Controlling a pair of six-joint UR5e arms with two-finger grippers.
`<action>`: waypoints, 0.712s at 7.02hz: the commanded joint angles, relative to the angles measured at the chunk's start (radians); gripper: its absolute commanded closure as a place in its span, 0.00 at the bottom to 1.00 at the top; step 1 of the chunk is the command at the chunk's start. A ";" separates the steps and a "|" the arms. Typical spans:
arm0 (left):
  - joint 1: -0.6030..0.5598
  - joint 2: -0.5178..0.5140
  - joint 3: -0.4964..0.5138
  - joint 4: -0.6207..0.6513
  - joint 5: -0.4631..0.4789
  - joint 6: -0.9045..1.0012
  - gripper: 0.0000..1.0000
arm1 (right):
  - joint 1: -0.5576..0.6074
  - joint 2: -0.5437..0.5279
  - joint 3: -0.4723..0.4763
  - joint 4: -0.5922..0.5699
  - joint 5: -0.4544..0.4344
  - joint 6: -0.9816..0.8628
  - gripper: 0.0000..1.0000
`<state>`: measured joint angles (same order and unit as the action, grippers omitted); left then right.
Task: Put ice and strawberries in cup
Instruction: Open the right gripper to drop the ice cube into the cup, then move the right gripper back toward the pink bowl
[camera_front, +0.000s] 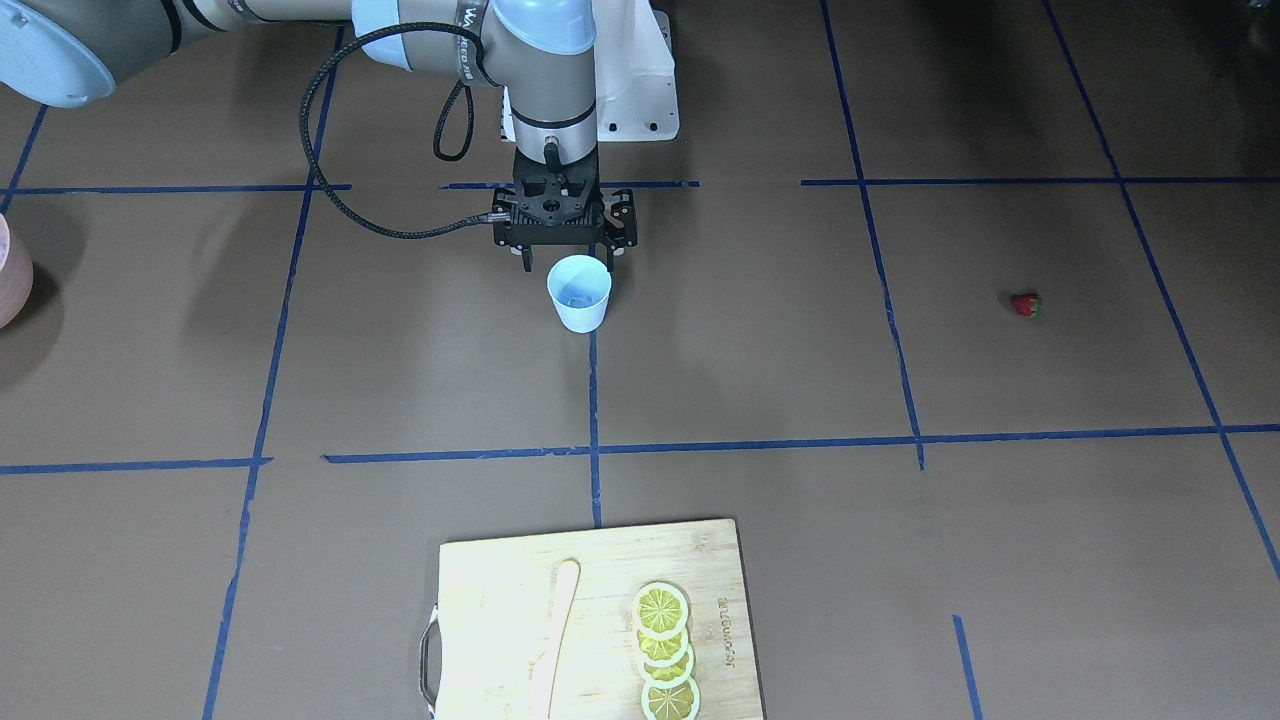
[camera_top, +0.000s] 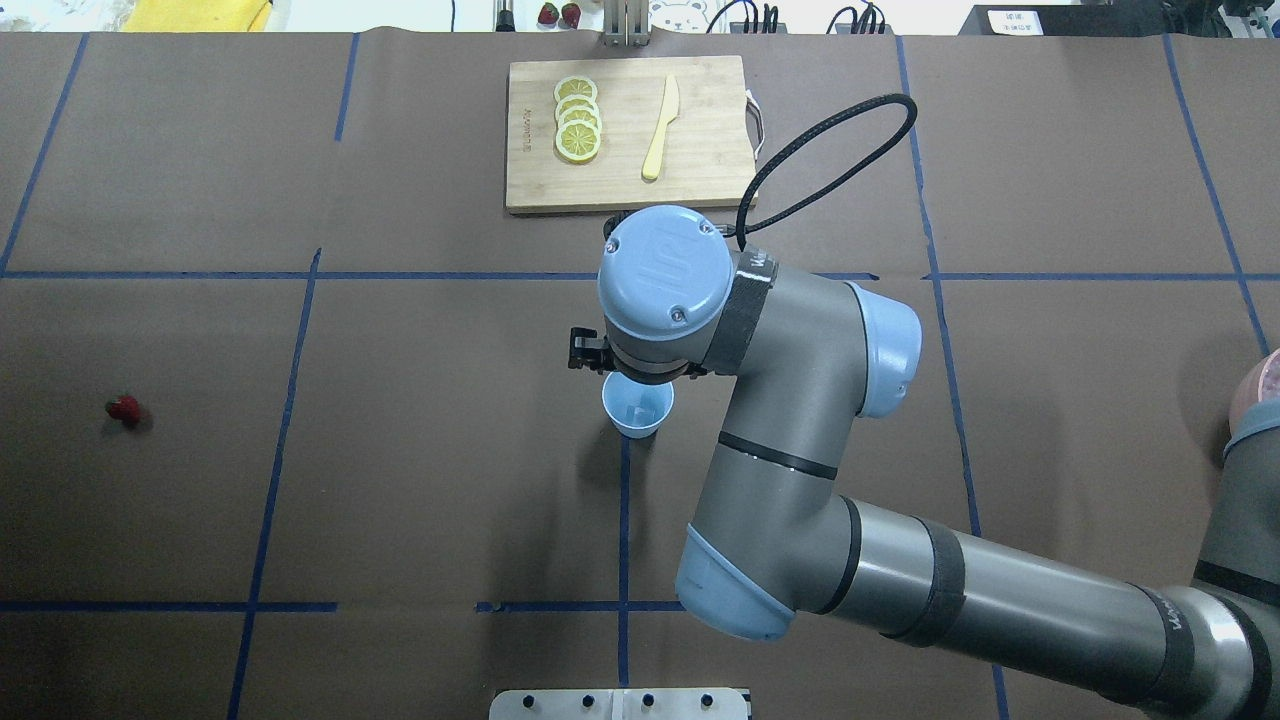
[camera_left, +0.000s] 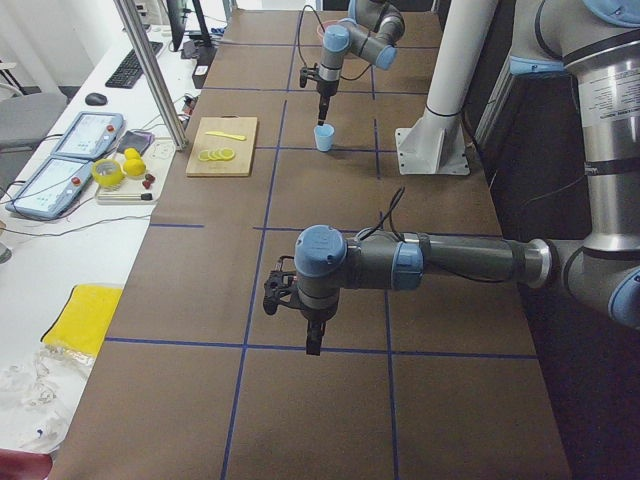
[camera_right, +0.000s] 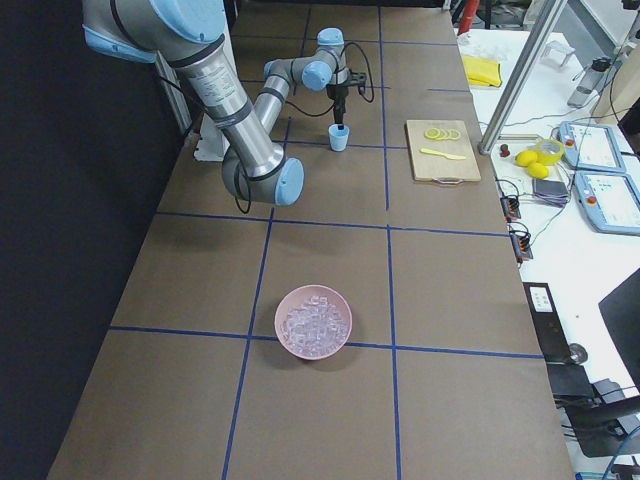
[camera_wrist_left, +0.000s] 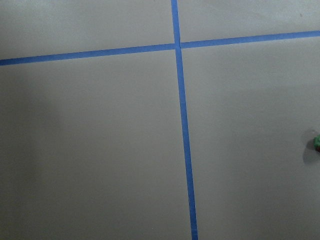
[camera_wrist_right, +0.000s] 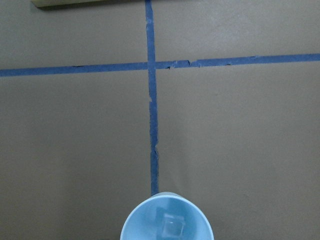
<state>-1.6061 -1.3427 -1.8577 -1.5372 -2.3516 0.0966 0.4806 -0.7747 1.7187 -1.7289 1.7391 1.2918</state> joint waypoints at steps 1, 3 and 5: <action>0.000 0.000 0.000 0.000 0.000 0.000 0.00 | 0.112 -0.020 0.004 -0.006 0.108 -0.090 0.01; 0.000 0.000 0.002 -0.001 0.000 0.000 0.00 | 0.270 -0.156 0.089 -0.003 0.270 -0.373 0.01; 0.000 0.000 0.000 -0.003 0.000 0.000 0.00 | 0.418 -0.350 0.198 0.005 0.406 -0.689 0.01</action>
<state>-1.6061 -1.3422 -1.8564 -1.5389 -2.3516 0.0966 0.8108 -1.0133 1.8553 -1.7294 2.0678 0.7987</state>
